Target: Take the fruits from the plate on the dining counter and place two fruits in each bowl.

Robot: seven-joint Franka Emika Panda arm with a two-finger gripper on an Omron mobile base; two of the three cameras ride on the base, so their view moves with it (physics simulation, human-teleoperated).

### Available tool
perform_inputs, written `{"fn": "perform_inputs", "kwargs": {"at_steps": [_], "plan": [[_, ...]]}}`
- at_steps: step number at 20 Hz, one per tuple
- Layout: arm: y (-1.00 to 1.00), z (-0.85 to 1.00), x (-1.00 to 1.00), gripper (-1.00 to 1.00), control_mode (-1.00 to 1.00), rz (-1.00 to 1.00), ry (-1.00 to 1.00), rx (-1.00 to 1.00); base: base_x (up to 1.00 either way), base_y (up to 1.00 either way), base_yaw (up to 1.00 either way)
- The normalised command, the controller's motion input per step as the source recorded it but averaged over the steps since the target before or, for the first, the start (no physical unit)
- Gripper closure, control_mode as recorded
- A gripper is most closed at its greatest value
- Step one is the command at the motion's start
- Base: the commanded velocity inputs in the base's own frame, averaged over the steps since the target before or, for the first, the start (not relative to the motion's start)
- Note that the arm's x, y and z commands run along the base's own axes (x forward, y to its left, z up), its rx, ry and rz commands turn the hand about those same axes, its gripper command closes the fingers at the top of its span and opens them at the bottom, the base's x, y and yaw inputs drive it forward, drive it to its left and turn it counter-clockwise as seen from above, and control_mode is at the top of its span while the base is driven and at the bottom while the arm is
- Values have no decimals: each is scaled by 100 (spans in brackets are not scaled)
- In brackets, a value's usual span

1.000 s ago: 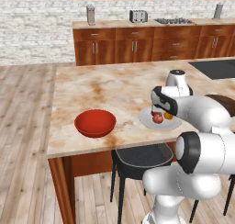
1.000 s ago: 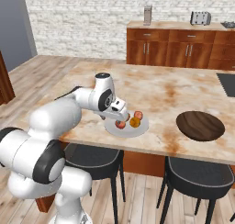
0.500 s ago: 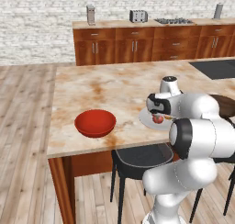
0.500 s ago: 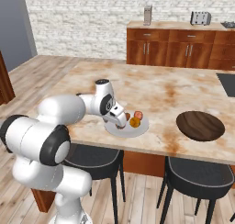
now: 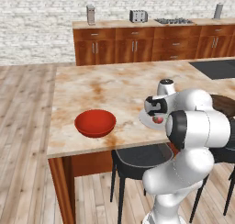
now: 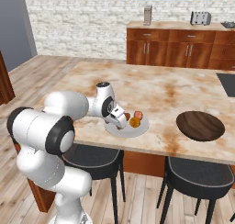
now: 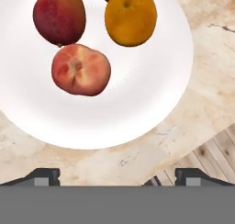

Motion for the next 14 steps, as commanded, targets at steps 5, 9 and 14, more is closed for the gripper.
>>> {"fn": "perform_inputs", "kwargs": {"at_steps": [5,9,14], "plan": [[0,-5,51,-100,-100,0,0,0,0,0,0],[-9,-14,51,-100,-100,0,0,1,0,0,0],[-13,-30,26,-100,-100,0,0,0,0,0,0]]}}
